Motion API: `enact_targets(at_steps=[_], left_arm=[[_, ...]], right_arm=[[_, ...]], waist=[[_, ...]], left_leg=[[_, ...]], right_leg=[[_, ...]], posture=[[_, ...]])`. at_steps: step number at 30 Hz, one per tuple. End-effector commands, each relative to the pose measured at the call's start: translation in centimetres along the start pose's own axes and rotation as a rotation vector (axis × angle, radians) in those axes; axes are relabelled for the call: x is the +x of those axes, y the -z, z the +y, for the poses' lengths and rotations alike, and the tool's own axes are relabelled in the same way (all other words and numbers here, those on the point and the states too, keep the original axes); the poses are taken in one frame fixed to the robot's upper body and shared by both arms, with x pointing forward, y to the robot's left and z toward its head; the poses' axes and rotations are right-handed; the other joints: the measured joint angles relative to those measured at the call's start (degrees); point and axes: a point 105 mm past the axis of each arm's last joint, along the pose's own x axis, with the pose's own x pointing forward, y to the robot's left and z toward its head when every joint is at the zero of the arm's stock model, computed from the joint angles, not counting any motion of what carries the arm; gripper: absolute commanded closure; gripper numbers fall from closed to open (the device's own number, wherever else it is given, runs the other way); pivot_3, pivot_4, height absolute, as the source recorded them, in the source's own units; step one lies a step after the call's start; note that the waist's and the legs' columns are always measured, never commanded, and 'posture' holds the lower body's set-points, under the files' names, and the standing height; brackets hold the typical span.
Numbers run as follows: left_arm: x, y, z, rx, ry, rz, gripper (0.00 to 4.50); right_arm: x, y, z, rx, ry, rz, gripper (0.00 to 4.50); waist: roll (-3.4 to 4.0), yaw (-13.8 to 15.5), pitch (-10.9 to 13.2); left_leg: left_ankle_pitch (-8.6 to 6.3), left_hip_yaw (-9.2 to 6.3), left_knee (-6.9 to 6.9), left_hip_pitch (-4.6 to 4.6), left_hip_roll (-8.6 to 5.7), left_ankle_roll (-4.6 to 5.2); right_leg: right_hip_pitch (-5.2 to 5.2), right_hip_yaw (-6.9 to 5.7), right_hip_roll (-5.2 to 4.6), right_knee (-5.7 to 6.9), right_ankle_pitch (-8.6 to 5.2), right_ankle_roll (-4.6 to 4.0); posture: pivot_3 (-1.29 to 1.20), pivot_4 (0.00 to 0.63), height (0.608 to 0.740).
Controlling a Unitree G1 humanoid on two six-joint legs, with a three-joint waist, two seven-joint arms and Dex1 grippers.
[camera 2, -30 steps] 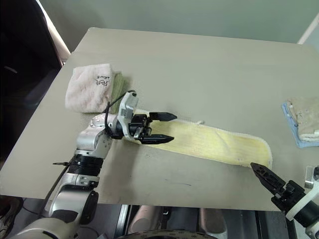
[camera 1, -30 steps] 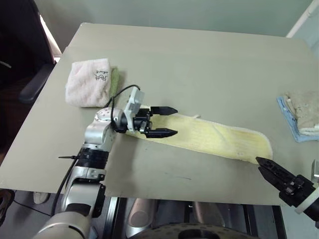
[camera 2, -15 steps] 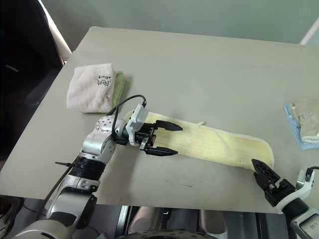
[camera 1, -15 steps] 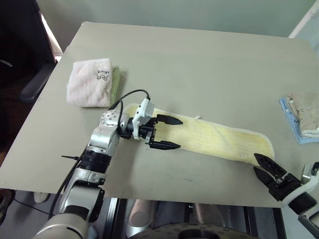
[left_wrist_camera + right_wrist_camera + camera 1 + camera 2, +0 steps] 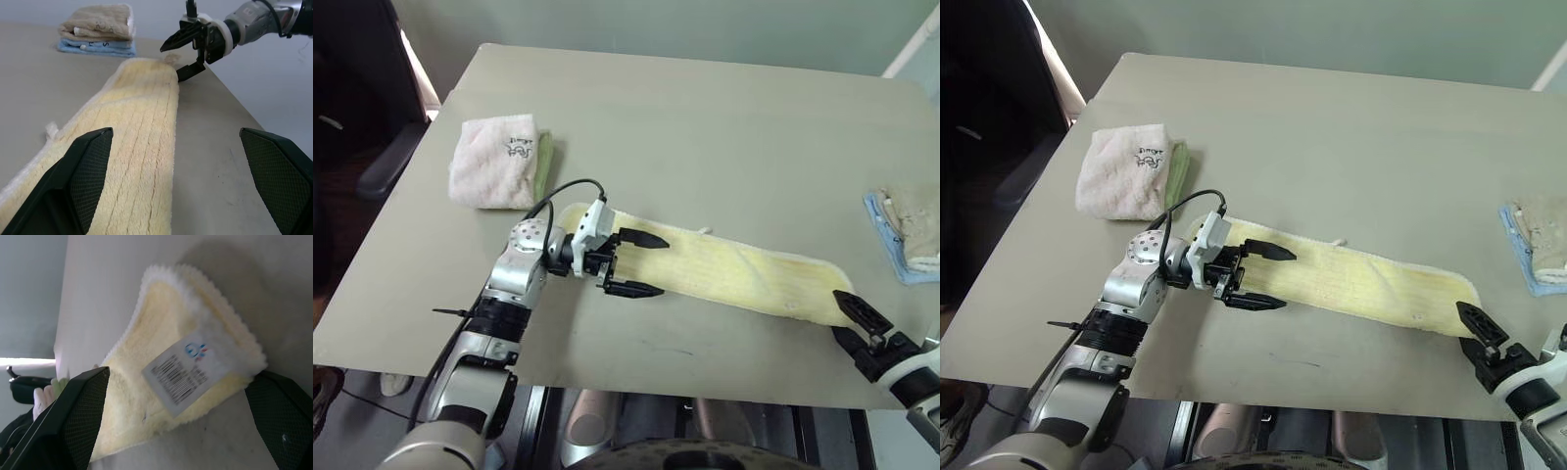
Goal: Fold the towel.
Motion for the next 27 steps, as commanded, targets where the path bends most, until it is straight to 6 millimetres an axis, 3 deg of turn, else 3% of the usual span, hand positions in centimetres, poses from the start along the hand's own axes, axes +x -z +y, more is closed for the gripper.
enact_targets(at_steps=[1, 6, 13, 19, 24, 27], left_arm=[[0.3, -1.6, 0.4, 0.042, 0.010, -0.023, 0.02], [0.6, -2.2, 0.7, 0.048, 0.014, -0.021, 0.02], [0.7, -2.5, 0.9, 0.052, 0.013, -0.015, 0.00], [0.9, -2.6, 0.9, 0.051, 0.008, -0.023, 0.00], [0.5, -2.6, 1.0, 0.046, -0.004, -0.016, 0.00], [0.3, -2.7, 1.1, 0.049, -0.009, -0.014, 0.00]], right_arm=[[-0.5, -0.8, -0.3, -0.013, 0.022, -0.032, 0.00], [-0.3, -0.4, -0.3, -0.002, 0.023, -0.020, 0.00], [0.1, -0.1, -0.1, 0.003, 0.016, -0.016, 2.41], [0.3, -1.7, 0.0, 0.031, -0.002, -0.107, 4.47], [-0.6, -2.3, -0.9, 0.041, 0.018, -0.133, 4.47], [-1.9, -3.3, -2.7, 0.041, 0.074, -0.169, 4.47]], waist=[[0.00, 0.0, 0.0], [0.00, 0.0, 0.0], [0.04, -0.1, 0.0], [0.12, -0.1, -0.1], [0.14, 0.0, -0.1], [0.14, 0.1, -0.1]], left_leg=[[-0.01, 0.00, -0.01, 0.00, 0.00, 0.00], [-0.05, 0.02, -0.01, 0.01, 0.01, 0.00], [-0.06, 0.03, -0.03, 0.02, 0.02, -0.01], [-0.06, 0.04, -0.03, 0.02, 0.02, -0.01], [-0.10, 0.04, -0.03, 0.00, 0.01, 0.01], [-0.15, 0.03, -0.03, 0.00, 0.01, 0.00]], right_leg=[[0.00, 0.00, 0.00, -0.01, 0.00, 0.00], [0.00, -0.01, 0.00, -0.04, -0.02, 0.01], [-0.03, -0.01, 0.01, -0.04, -0.03, 0.02], [-0.02, -0.01, 0.01, -0.04, -0.03, 0.02], [-0.03, -0.01, 0.00, -0.04, -0.08, 0.05], [-0.02, 0.00, 0.00, -0.04, -0.13, 0.06]], posture=[[0.00, 0.150, 0.728], [0.00, 0.150, 0.728], [0.00, 0.150, 0.728], [0.00, 0.150, 0.728], [0.00, 0.150, 0.728], [0.00, 0.150, 0.728]])
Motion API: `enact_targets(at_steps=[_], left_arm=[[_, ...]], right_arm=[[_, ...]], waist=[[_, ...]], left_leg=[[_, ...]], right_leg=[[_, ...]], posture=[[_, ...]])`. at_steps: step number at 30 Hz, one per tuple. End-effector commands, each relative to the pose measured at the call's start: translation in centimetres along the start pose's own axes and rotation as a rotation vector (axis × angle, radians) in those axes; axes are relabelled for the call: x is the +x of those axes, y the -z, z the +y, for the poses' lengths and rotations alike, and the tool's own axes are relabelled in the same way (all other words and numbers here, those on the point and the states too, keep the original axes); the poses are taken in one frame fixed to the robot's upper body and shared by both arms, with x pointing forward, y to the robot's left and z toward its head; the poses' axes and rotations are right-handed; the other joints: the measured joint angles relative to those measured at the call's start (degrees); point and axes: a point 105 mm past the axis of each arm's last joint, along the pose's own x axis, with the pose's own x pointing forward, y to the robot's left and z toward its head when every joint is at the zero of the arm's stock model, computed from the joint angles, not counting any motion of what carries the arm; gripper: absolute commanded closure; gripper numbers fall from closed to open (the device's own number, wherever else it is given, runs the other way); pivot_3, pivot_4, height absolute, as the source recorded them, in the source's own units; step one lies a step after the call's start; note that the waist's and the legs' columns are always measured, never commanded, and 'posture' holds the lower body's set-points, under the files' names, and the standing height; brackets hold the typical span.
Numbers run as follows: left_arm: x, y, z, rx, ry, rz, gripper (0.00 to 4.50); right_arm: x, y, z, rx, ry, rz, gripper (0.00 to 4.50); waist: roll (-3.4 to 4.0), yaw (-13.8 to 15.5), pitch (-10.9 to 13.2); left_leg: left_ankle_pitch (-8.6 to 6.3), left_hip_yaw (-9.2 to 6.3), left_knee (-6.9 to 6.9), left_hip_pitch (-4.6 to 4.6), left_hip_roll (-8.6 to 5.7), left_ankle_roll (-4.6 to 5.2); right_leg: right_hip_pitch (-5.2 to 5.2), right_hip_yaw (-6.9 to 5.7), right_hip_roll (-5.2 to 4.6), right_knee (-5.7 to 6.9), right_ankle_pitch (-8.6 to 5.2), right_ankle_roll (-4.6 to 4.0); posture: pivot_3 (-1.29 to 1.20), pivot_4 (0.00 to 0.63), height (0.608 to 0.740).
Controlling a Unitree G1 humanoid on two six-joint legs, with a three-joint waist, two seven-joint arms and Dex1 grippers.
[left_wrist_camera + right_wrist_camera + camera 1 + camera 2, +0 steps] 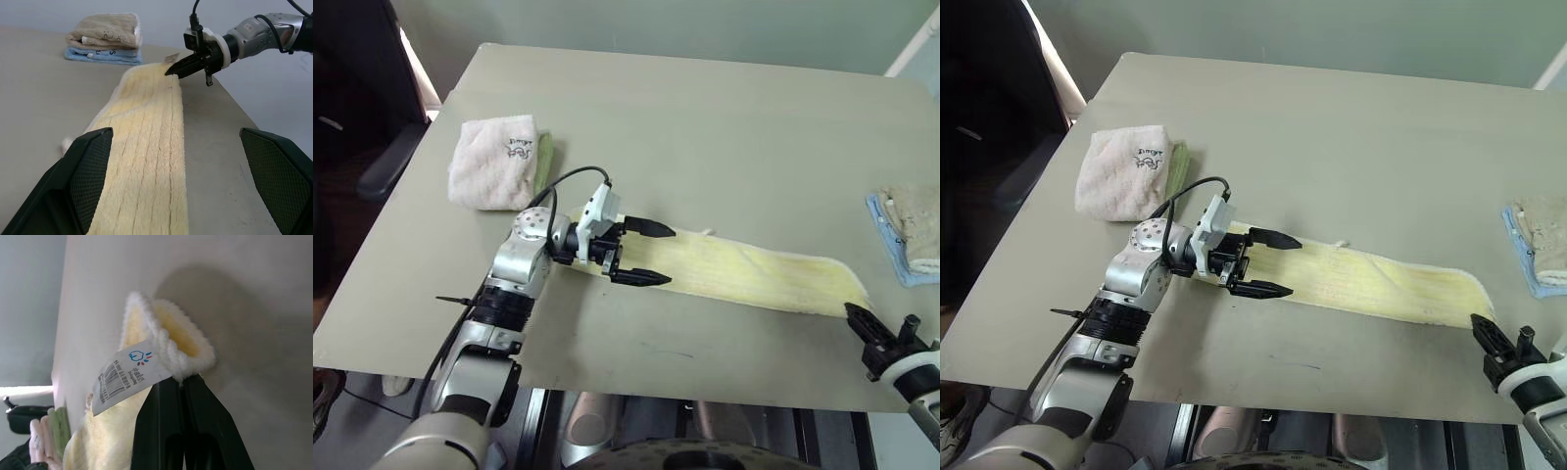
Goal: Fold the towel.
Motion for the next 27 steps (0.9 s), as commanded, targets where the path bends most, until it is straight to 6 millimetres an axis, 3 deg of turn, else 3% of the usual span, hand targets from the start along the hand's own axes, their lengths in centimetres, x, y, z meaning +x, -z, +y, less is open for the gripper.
enact_targets(at_steps=[1, 7, 9, 12, 16, 19, 22, 24, 27], left_arm=[[-0.1, -1.5, 0.2, 0.052, -0.001, -0.017, 0.00], [-0.1, -1.5, 0.2, 0.045, -0.003, -0.017, 0.00], [0.1, -1.5, 0.2, 0.042, -0.004, -0.021, 0.00], [0.1, -1.5, 0.4, 0.046, -0.008, -0.021, 0.00], [0.1, -1.4, 0.6, 0.048, -0.014, -0.023, 0.00], [-0.3, -1.0, 0.6, 0.063, -0.019, 0.008, 0.00], [-0.4, -0.7, 0.6, 0.071, -0.019, 0.025, 0.00], [-0.5, -0.9, 0.6, 0.067, -0.023, 0.014, 0.00], [-0.5, -0.9, 0.6, 0.066, -0.024, 0.008, 0.00]], right_arm=[[-2.1, -2.8, -1.6, -0.016, 0.044, -0.095, 4.47], [-4.4, -5.3, -2.3, -0.074, 0.065, -0.146, 4.47], [-4.6, -5.9, -1.8, -0.103, 0.053, -0.150, 4.47], [-4.3, -5.7, 0.8, -0.207, -0.022, -0.117, 4.47], [-4.0, -4.5, 4.8, -0.410, -0.124, -0.038, 4.47], [-3.4, -2.4, 8.6, -0.574, -0.237, 0.066, 4.47], [-3.1, -0.9, 10.1, -0.665, -0.285, 0.132, 4.47], [-2.5, 1.3, 11.0, -0.754, -0.317, 0.243, 4.47], [-2.4, 2.1, 11.1, -0.789, -0.327, 0.285, 4.47]], waist=[[0.01, 0.1, 0.0], [0.12, 0.0, -0.1], [0.16, 0.0, -0.1], [0.22, 0.0, -0.1], [0.40, -0.2, -0.2], [0.41, -0.3, -0.2], [0.38, -0.3, -0.2], [0.38, -0.2, -0.2], [0.37, 0.1, -0.2]], left_leg=[[-0.02, 0.00, 0.00, -0.01, 0.00, 0.00], [-0.14, 0.04, 0.00, 0.01, 0.00, -0.01], [-0.14, 0.05, 0.00, 0.01, 0.00, -0.01], [-0.14, 0.05, 0.00, 0.02, 0.00, -0.01], [-0.15, 0.12, 0.00, 0.03, 0.00, 0.00], [-0.15, 0.12, 0.00, 0.02, 0.03, 0.01], [-0.16, 0.12, -0.01, 0.01, 0.03, 0.01], [-0.17, 0.12, 0.00, -0.02, 0.02, 0.04], [-0.19, 0.14, 0.02, -0.03, 0.00, 0.10]], right_leg=[[0.00, 0.00, -0.01, 0.00, -0.01, 0.00], [0.00, 0.00, -0.05, -0.01, -0.09, -0.04], [0.00, 0.00, -0.04, -0.01, -0.09, -0.04], [-0.01, 0.00, -0.04, -0.01, -0.09, -0.04], [-0.01, 0.00, -0.04, 0.00, -0.09, -0.06], [-0.01, -0.02, -0.04, 0.00, -0.11, -0.09], [-0.02, -0.02, -0.03, 0.00, -0.12, -0.11], [-0.02, -0.02, -0.02, 0.00, -0.14, -0.09], [-0.02, -0.01, -0.04, -0.01, -0.16, -0.07]], posture=[[0.00, 0.150, 0.728], [0.00, 0.150, 0.728], [0.00, 0.150, 0.728], [0.00, 0.150, 0.728], [0.00, 0.150, 0.728], [0.00, 0.150, 0.728], [0.00, 0.150, 0.728], [0.00, 0.150, 0.728], [0.00, 0.150, 0.728]])
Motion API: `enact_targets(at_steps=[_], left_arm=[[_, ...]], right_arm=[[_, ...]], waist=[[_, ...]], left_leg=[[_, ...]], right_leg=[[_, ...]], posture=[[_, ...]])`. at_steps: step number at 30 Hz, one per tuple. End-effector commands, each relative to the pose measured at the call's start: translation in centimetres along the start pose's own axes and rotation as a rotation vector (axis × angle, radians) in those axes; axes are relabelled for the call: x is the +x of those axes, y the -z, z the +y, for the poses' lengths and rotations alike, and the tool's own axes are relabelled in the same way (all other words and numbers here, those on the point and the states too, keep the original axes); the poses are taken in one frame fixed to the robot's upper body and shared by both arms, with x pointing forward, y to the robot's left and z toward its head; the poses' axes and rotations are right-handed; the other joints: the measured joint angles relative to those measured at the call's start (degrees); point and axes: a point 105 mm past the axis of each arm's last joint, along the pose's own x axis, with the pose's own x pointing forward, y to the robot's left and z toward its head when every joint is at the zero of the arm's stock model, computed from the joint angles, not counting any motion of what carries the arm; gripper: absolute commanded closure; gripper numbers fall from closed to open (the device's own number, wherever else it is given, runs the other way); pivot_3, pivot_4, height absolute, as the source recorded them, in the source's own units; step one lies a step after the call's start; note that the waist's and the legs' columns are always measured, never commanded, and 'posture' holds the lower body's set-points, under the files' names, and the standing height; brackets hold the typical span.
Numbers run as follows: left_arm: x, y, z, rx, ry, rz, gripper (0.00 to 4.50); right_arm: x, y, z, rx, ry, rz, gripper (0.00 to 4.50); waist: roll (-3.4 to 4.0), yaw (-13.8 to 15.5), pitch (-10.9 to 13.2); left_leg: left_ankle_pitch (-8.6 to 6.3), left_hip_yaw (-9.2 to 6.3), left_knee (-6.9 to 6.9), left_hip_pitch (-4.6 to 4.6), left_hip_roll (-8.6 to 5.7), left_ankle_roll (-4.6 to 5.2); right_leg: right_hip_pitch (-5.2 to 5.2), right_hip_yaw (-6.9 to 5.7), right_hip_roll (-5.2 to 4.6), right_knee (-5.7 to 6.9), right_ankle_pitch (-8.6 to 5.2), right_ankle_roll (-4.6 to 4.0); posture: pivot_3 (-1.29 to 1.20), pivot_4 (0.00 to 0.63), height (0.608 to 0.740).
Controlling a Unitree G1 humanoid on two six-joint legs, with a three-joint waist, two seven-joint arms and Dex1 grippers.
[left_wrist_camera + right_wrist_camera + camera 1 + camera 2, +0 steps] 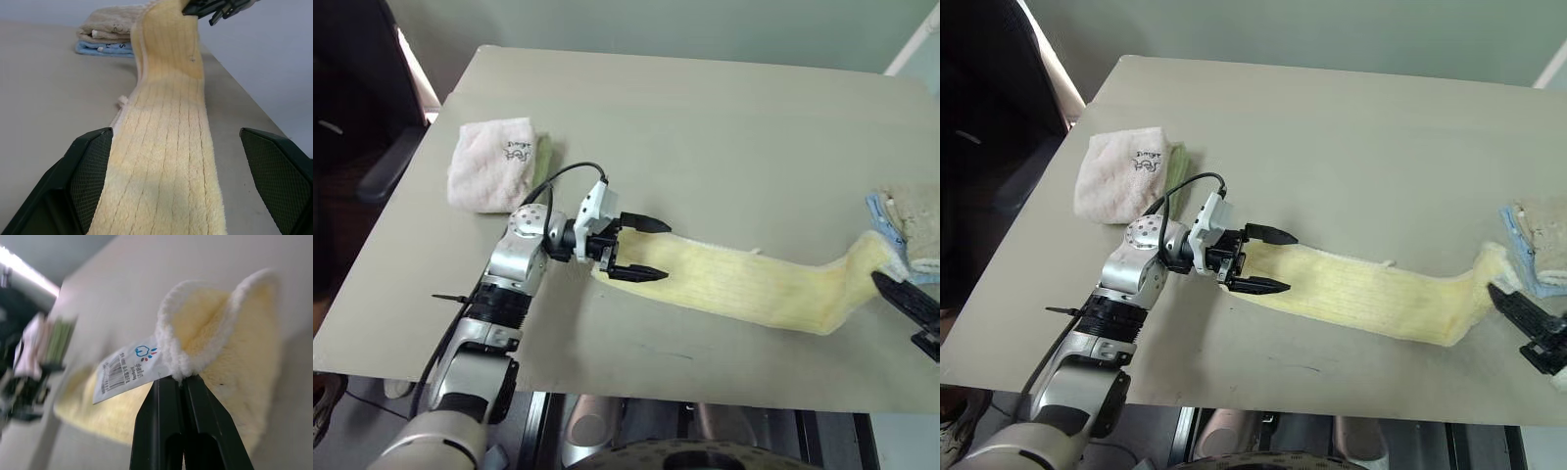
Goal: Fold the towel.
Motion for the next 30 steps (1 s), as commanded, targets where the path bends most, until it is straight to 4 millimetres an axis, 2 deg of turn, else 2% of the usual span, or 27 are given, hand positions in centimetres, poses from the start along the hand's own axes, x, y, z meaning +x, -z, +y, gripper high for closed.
enact_targets(at_steps=[1, 4, 5, 6, 8, 13, 18, 24, 28, 30], left_arm=[[-0.1, -0.9, 0.1, 0.037, 0.006, -0.017, 0.00], [-0.1, -0.9, 0.1, 0.037, 0.006, -0.017, 0.00], [-0.2, -0.9, 0.1, 0.038, 0.004, -0.019, 0.00], [-0.4, -0.7, 0.2, 0.038, -0.007, -0.017, 0.00], [-0.7, -0.3, 0.3, 0.036, -0.019, -0.013, 0.00], [-0.9, 0.0, 0.3, 0.031, -0.025, -0.014, 0.00], [-1.2, 0.2, 0.2, 0.031, -0.029, -0.006, 0.00], [-1.2, 0.1, 0.2, 0.030, -0.029, -0.006, 0.00], [-1.1, -0.4, 0.2, 0.026, -0.024, -0.015, 0.00], [-1.2, -0.7, 0.3, 0.028, -0.026, -0.018, 0.00]], right_arm=[[0.2, 0.2, 0.7, -0.033, -0.030, 0.021, 4.47], [0.2, 0.2, 0.7, -0.035, -0.030, 0.022, 4.47], [0.8, 0.5, 1.5, -0.061, -0.066, 0.047, 4.47], [2.7, 2.5, 2.4, -0.101, -0.113, 0.149, 4.47], [5.1, 5.3, 3.2, -0.162, -0.156, 0.269, 4.47], [7.2, 7.6, 3.5, -0.173, -0.175, 0.328, 4.47], [8.0, 8.3, 3.2, -0.176, -0.153, 0.337, 4.47], [8.7, 7.9, 3.2, -0.233, -0.137, 0.291, 4.47], [8.8, 7.7, 3.9, -0.236, -0.162, 0.249, 3.60], [8.8, 7.5, 4.2, -0.243, -0.171, 0.234, 2.85]], waist=[[-0.01, 0.3, 0.0], [-0.01, 0.4, 0.0], [-0.02, 0.4, 0.0], [-0.06, 0.3, 0.0], [-0.32, -0.6, -0.1], [-0.07, -0.3, 0.0], [-0.08, 0.1, 0.0], [-0.08, 0.0, 0.0], [-0.08, 0.0, 0.0], [-0.08, 0.0, 0.0]], left_leg=[[0.01, -0.03, 0.00, -0.02, 0.00, 0.01], [0.03, 0.00, 0.01, -0.02, -0.01, 0.18], [0.05, 0.01, 0.02, -0.01, -0.01, 0.27], [0.11, 0.02, 0.02, 0.01, 0.00, 0.38], [0.17, 0.06, -0.01, 0.21, 0.05, 0.46], [0.46, -0.01, -0.04, 0.11, 0.09, 0.65], [0.45, 0.00, 0.07, 0.05, 0.03, 0.67], [0.43, 0.07, 0.10, 0.10, 0.04, 0.68], [0.46, 0.06, 0.09, 0.10, 0.05, 0.65], [0.47, 0.07, 0.09, 0.10, 0.04, 0.63]], right_leg=[[0.00, -0.01, 0.01, 0.00, 0.00, -0.02], [0.00, 0.01, -0.01, 0.00, -0.01, -0.06], [0.00, 0.02, -0.01, 0.00, -0.02, -0.03], [0.00, 0.01, -0.01, 0.00, -0.05, 0.05], [0.02, -0.02, 0.04, 0.00, -0.02, 0.15], [-0.03, -0.11, 0.02, 0.08, 0.26, 0.60], [-0.01, -0.08, -0.04, 0.05, 0.45, 0.43], [-0.01, -0.11, -0.09, 0.03, 0.53, 0.38], [-0.01, -0.12, -0.09, 0.04, 0.56, 0.41], [-0.01, -0.11, -0.09, 0.04, 0.57, 0.43]], posture=[[0.00, 0.150, 0.728], [0.00, 0.150, 0.728], [0.00, 0.150, 0.728], [0.00, 0.150, 0.728], [0.00, 0.150, 0.728], [0.00, 0.150, 0.728], [0.00, 0.150, 0.728], [0.00, 0.150, 0.728], [0.00, 0.150, 0.728], [0.00, 0.150, 0.728]])
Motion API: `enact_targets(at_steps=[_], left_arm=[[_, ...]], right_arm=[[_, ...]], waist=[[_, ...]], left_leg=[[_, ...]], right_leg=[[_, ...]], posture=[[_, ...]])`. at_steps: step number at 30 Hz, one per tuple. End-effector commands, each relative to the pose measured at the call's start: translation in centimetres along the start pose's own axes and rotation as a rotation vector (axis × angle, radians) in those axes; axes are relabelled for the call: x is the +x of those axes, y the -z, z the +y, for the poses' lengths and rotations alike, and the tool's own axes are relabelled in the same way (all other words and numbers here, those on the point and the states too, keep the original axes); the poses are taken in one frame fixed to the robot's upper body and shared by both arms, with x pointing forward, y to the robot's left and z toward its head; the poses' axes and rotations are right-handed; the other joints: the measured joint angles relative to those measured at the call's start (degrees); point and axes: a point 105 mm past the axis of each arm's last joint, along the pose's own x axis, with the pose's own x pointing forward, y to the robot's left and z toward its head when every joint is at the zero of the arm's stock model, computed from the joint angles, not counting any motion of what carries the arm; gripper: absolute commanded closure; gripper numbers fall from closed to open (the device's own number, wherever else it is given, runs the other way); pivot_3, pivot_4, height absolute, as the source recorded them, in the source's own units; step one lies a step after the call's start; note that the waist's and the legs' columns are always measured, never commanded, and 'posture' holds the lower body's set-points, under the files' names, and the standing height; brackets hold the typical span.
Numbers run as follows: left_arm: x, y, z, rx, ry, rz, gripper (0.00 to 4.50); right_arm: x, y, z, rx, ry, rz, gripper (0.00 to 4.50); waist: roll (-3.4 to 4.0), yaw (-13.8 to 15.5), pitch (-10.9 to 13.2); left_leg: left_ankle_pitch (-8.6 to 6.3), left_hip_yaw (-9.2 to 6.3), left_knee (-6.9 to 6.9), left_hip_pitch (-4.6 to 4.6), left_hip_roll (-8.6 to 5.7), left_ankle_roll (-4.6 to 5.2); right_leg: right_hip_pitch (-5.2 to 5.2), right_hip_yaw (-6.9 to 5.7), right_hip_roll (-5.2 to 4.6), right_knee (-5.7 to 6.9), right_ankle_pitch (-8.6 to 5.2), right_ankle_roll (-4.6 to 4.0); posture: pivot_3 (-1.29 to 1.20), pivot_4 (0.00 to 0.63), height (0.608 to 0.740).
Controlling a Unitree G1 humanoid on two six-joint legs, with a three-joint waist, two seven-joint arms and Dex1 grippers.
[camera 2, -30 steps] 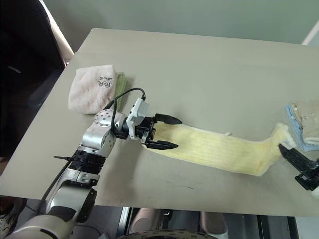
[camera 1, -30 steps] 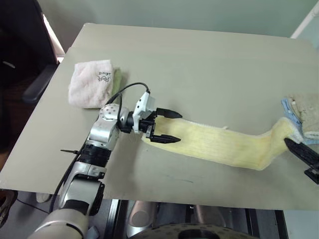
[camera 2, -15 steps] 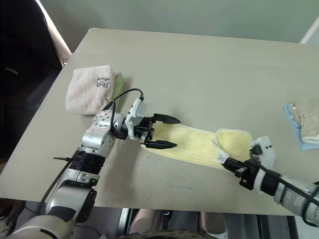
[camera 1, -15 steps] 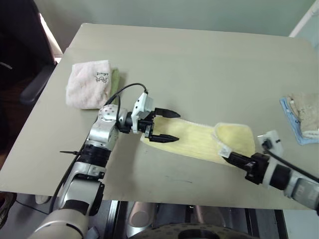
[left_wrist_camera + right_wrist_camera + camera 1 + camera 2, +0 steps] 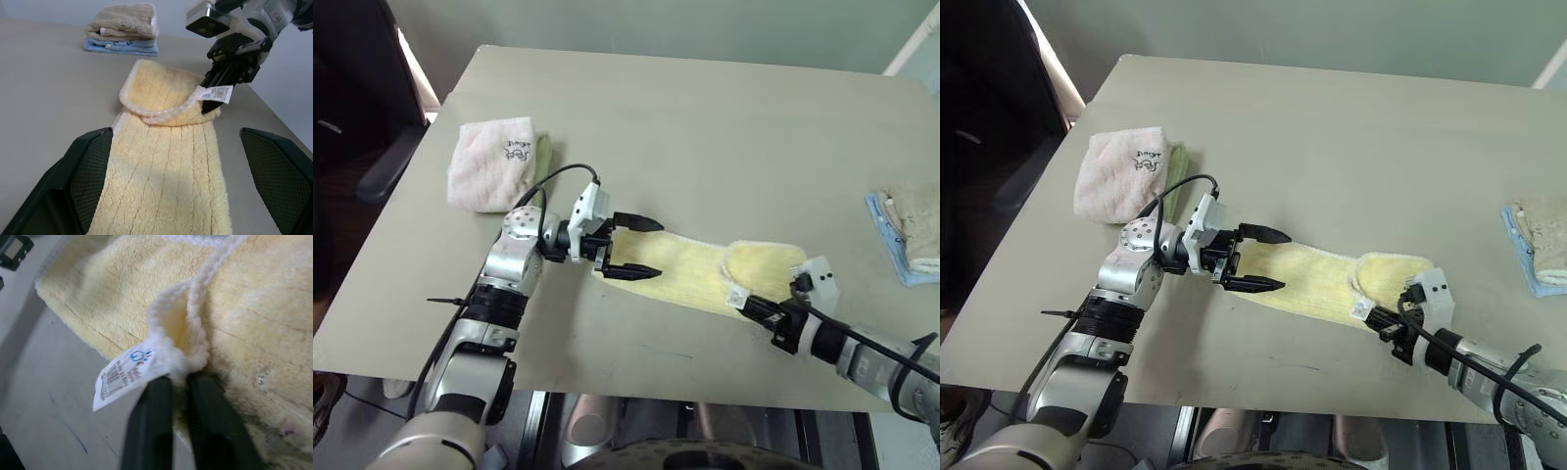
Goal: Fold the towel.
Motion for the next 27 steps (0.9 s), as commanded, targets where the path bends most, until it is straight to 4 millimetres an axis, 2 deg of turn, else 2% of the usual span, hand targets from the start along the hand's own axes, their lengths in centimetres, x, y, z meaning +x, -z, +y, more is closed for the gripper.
enact_targets(at_steps=[1, 5, 8, 9, 11, 13, 16, 18, 22, 23, 25, 27], left_arm=[[-0.2, -1.4, 0.2, 0.039, 0.004, -0.030, 0.00], [0.1, -2.6, 0.8, 0.017, -0.015, -0.100, 0.00], [0.6, -3.3, 1.5, 0.000, -0.041, -0.186, 0.00], [0.8, -3.4, 1.6, -0.005, -0.046, -0.201, 0.00], [1.2, -3.5, 1.7, -0.009, -0.045, -0.221, 0.38], [2.0, -4.2, 1.7, -0.022, -0.029, -0.270, 0.90], [4.4, -5.1, 2.0, -0.014, -0.054, -0.337, 1.96], [5.8, -5.4, 1.8, -0.033, -0.051, -0.353, 2.74], [7.9, -5.7, 1.1, -0.054, 0.007, -0.369, 4.17], [8.4, -5.7, 0.9, -0.057, 0.025, -0.372, 4.48], [9.2, -5.5, 0.6, -0.061, 0.042, -0.367, 4.50], [9.9, -5.1, 0.2, -0.065, 0.065, -0.355, 4.50]], right_arm=[[-0.4, -0.9, 1.5, -0.054, -0.052, -0.043, 2.52], [-1.5, -1.7, 2.2, -0.051, -0.099, -0.105, 1.09], [-3.6, -3.7, 2.2, -0.008, -0.129, -0.255, 0.17], [-4.3, -4.1, 1.9, -0.003, -0.117, -0.287, 0.08], [-5.3, -4.5, 1.5, -0.005, -0.092, -0.323, 0.00], [-6.2, -5.7, 0.7, -0.040, -0.040, -0.417, 0.40], [-6.9, -6.8, -1.0, -0.070, 0.047, -0.524, 1.29], [-6.4, -6.9, -2.1, -0.088, 0.097, -0.545, 2.02], [-5.1, -7.1, -2.9, -0.162, 0.141, -0.562, 3.44], [-4.7, -7.2, -3.0, -0.179, 0.149, -0.567, 3.80], [-4.1, -7.2, -3.6, -0.201, 0.177, -0.581, 4.48], [-3.3, -7.1, -4.3, -0.239, 0.213, -0.577, 4.48]], waist=[[0.00, 0.0, 0.0], [0.00, 0.1, 0.0], [-0.01, 0.4, 0.0], [-0.01, 0.4, 0.0], [-0.02, 0.3, 0.0], [-0.06, 0.2, 0.0], [-0.07, 0.1, 0.0], [-0.07, 0.0, 0.0], [-0.06, -0.2, 0.0], [-0.06, -0.2, 0.0], [-0.05, -0.2, 0.0], [-0.03, -0.2, 0.0]], left_leg=[[0.01, 0.00, 0.00, 0.00, 0.00, -0.03], [-0.02, 0.00, -0.02, -0.05, -0.01, -0.29], [-0.07, -0.01, -0.01, -0.10, -0.07, -0.49], [-0.09, 0.00, -0.02, -0.10, -0.09, -0.53], [-0.11, 0.09, -0.03, -0.07, -0.11, -0.54], [-0.11, 0.11, -0.03, -0.05, -0.10, -0.55], [-0.08, 0.11, -0.04, -0.03, -0.10, -0.52], [0.08, 0.12, 0.00, -0.03, -0.12, -0.24], [0.26, 0.16, -0.02, 0.02, -0.13, 0.02], [0.42, 0.17, -0.06, 0.06, -0.11, 0.24], [0.50, 0.17, -0.09, 0.07, -0.10, 0.30], [0.52, 0.17, -0.07, 0.06, -0.12, 0.33]], right_leg=[[0.00, 0.00, 0.00, 0.00, 0.00, 0.00], [0.00, 0.00, 0.00, -0.01, -0.23, -0.38], [0.00, 0.01, -0.05, -0.01, -0.22, -0.36], [0.01, 0.01, -0.10, -0.02, -0.23, -0.35], [0.02, 0.01, -0.15, -0.02, -0.22, -0.34], [0.02, 0.01, -0.17, -0.02, -0.22, -0.33], [0.03, 0.00, -0.17, -0.01, -0.20, -0.30], [0.05, 0.00, -0.22, -0.02, -0.14, -0.22], [0.07, 0.01, -0.24, -0.02, -0.01, -0.06], [0.07, 0.01, -0.23, -0.02, 0.17, 0.22], [0.07, 0.00, -0.23, -0.02, 0.22, 0.27], [0.08, 0.00, -0.24, -0.03, 0.26, 0.31]], posture=[[0.00, 0.150, 0.728], [0.00, 0.150, 0.728], [0.00, 0.150, 0.728], [0.00, 0.150, 0.728], [0.00, 0.150, 0.728], [0.00, 0.150, 0.728], [0.00, 0.150, 0.728], [0.00, 0.150, 0.728], [0.00, 0.150, 0.728], [0.00, 0.150, 0.728], [0.00, 0.150, 0.728], [0.00, 0.150, 0.728]])
